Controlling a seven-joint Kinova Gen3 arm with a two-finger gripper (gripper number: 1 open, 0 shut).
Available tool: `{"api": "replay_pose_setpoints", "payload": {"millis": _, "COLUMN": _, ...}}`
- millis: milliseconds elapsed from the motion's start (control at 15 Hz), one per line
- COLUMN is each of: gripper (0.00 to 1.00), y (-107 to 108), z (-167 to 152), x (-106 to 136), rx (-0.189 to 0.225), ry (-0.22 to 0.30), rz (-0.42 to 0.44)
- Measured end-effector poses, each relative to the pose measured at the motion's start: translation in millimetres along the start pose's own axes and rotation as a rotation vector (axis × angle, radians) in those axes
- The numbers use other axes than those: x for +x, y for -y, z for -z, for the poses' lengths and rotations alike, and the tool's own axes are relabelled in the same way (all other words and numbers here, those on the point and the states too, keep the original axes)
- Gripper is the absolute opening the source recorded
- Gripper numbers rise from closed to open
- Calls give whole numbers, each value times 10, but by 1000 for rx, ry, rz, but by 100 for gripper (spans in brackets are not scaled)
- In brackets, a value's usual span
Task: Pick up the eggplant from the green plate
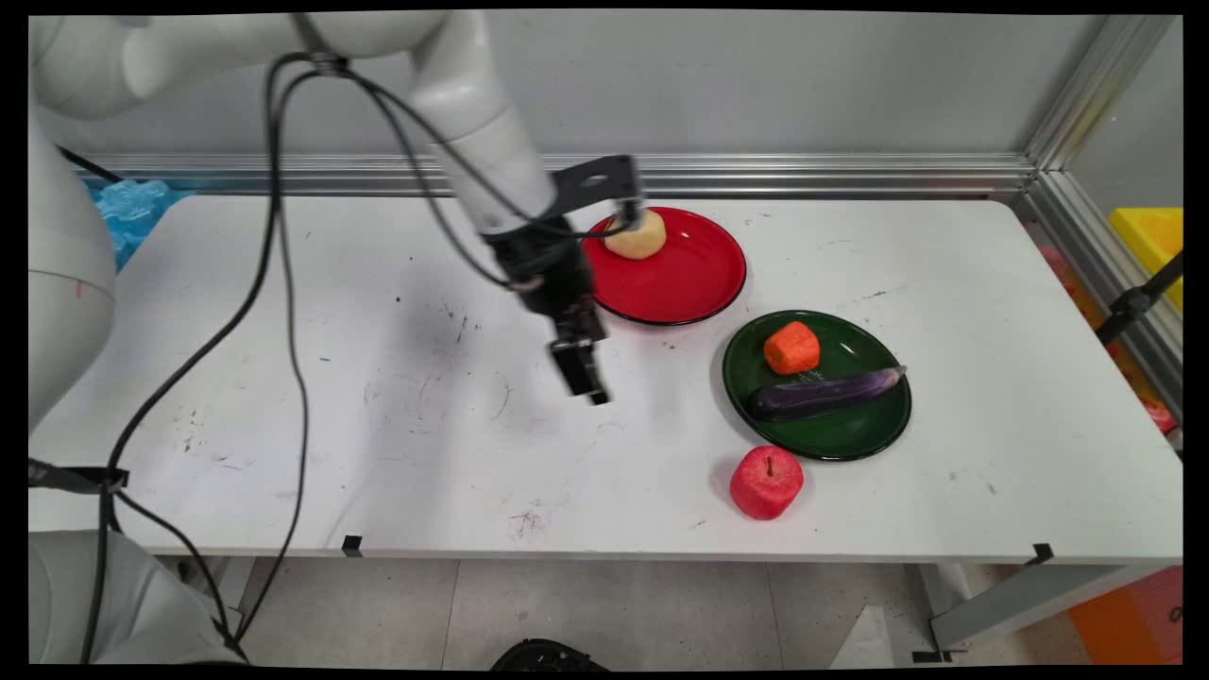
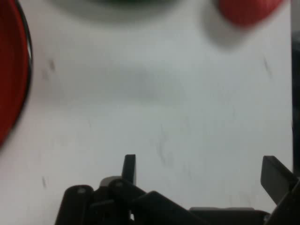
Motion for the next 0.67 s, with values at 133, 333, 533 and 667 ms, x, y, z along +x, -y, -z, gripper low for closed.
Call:
{"api": "replay_pose_setpoints", "payload": {"millis": 133, "gripper": 100, "y": 7, "z": -106, "x": 262, "rx": 19, "ry": -51, "rz": 3}}
{"api": "replay_pose_setpoints", "payload": {"millis": 333, "gripper": 100, "y": -11, "z": -326, "x": 620, "rx": 41, "ry": -114, "rz": -3}}
{"api": "replay_pose_setpoints", "payload": {"millis": 533, "gripper": 100, "y": -37, "z": -584, "x": 916, "rx": 60, "ry": -162, "rz": -10}}
{"api": "replay_pose_setpoints", "payload": {"millis": 667, "gripper": 100, "y": -50, "z": -753, "x": 1059, "rx": 72, "ry": -185, "rz": -6}}
